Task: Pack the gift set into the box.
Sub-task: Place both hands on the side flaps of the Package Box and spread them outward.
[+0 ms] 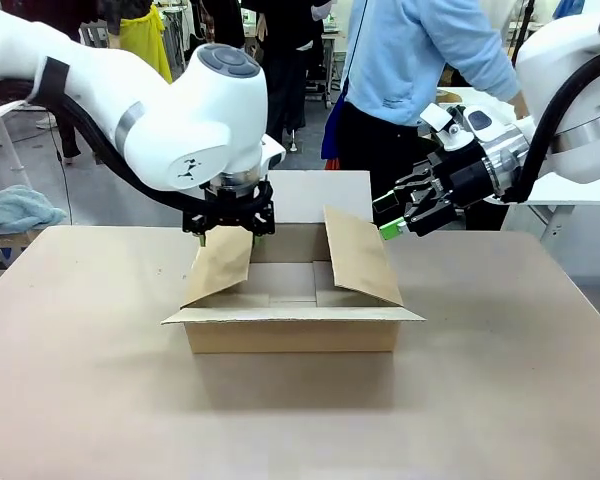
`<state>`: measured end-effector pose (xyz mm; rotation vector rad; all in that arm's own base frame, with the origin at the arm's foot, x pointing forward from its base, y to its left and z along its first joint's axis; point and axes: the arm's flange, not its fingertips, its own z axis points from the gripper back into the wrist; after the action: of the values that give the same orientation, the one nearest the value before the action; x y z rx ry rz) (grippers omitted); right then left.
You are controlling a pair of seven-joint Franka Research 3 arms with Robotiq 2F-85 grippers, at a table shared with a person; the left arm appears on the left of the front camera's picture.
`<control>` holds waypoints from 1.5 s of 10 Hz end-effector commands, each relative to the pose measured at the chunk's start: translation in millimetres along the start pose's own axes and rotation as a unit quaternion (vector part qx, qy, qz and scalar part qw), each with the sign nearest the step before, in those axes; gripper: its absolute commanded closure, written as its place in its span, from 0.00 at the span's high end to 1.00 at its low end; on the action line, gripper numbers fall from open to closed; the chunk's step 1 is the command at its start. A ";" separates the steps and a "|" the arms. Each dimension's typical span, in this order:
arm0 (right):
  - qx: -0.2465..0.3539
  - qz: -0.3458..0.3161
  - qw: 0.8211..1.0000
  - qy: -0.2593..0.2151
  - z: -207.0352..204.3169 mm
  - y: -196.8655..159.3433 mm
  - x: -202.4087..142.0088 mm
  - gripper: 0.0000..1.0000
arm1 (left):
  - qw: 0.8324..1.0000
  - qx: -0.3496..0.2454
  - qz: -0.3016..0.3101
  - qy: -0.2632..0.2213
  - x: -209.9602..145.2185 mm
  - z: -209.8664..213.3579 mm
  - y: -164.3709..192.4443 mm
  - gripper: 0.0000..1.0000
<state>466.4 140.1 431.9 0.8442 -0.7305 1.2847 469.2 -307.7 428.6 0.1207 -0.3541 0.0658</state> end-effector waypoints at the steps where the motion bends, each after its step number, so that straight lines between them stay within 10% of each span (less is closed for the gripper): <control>1: -0.001 0.003 1.000 -0.011 0.6 0.3 2.9 1.00 | 1.000 0.001 -0.011 -0.010 -0.5 14.6 23.5 1.00; 5: -0.001 0.003 1.000 -0.011 0.6 0.3 2.9 1.00 | 0.995 -0.103 -0.008 -0.001 2.8 54.4 102.5 1.00; 11: -0.001 0.003 1.000 -0.011 0.6 0.3 2.9 1.00 | 0.975 -0.196 0.031 0.095 29.6 -7.8 231.0 1.00; 13: -0.001 0.003 1.000 -0.011 0.6 0.3 2.9 1.00 | 0.953 -0.253 0.003 0.165 31.9 -44.3 252.4 1.00; 15: -0.001 0.003 1.000 -0.011 0.6 0.3 2.9 1.00 | 0.898 -0.339 -0.051 0.277 33.5 -97.4 261.5 1.00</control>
<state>466.4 140.0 432.0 0.8447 -0.7303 1.2850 487.0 -45.6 389.9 -0.5279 0.0728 -0.0925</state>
